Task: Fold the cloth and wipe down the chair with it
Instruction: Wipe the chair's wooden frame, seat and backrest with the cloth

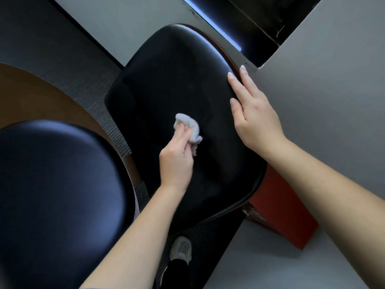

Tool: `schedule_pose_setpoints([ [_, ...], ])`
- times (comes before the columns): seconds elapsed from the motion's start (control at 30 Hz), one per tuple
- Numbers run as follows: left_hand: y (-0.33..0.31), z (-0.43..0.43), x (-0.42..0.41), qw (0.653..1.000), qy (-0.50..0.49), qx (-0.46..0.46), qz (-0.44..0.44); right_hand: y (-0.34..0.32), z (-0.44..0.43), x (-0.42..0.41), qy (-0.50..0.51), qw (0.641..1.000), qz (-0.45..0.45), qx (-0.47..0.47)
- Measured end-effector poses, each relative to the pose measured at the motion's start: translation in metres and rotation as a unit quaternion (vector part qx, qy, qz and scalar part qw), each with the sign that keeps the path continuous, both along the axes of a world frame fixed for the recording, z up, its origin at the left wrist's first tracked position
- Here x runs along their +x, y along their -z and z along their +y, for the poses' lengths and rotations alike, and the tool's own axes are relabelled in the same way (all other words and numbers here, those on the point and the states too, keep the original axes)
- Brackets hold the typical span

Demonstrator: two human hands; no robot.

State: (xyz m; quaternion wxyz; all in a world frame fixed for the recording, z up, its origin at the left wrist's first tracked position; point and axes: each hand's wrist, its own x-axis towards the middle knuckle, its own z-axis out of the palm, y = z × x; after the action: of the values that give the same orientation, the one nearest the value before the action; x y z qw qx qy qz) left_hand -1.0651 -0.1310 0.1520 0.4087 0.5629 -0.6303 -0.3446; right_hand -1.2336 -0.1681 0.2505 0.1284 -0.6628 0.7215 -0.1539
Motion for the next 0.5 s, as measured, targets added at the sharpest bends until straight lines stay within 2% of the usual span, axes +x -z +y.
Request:
schedule_pose_setpoints([
  [0.1,-0.030,0.003,-0.022,0.997,0.049,-0.063,0.010,0.000,-0.001,0.002,0.004,1.000,0.006,-0.010],
  [0.17,-0.028,0.010,-0.020,0.994,0.079,-0.076,0.002,0.000,0.000,0.002,0.004,1.000,0.007,-0.010],
  [0.23,-0.005,0.030,-0.002,0.995,0.090,-0.045,-0.023,0.000,0.003,0.002,0.008,1.000,0.008,-0.010],
  [0.37,0.015,0.065,0.022,0.997,0.042,0.045,-0.051,0.002,0.011,0.004,0.011,1.000,0.021,-0.013],
  [0.5,-0.019,0.052,-0.008,0.999,0.033,-0.013,-0.008,0.004,0.014,0.005,0.006,0.997,0.073,-0.008],
])
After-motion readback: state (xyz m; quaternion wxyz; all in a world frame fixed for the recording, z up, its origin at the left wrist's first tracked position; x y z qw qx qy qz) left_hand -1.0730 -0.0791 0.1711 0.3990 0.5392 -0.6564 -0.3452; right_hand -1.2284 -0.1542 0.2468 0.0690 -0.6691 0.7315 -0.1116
